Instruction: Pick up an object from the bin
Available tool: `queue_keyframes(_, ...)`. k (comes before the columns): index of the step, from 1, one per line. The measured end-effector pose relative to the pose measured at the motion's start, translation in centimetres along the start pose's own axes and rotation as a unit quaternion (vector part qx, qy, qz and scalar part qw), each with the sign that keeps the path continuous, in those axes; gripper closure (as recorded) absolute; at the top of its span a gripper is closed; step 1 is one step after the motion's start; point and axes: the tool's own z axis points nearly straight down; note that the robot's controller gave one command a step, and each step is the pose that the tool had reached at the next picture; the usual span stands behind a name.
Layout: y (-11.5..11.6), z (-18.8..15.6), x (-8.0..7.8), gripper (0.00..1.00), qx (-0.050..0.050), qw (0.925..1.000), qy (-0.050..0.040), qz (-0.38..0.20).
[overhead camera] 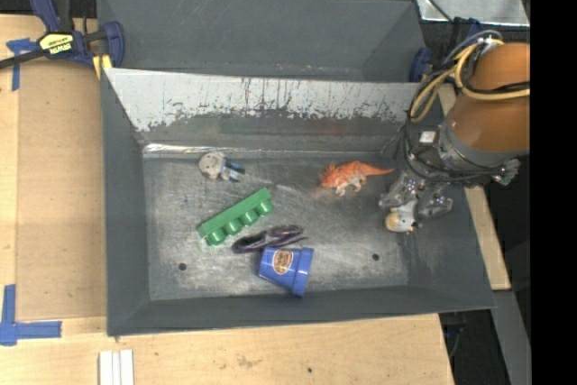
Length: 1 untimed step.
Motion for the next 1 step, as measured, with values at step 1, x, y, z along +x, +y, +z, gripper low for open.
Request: queue_keyframes(1, 0.10, -0.67, 0.01, 1.00, -0.002, 1.0000, 0.0007, 0.000)
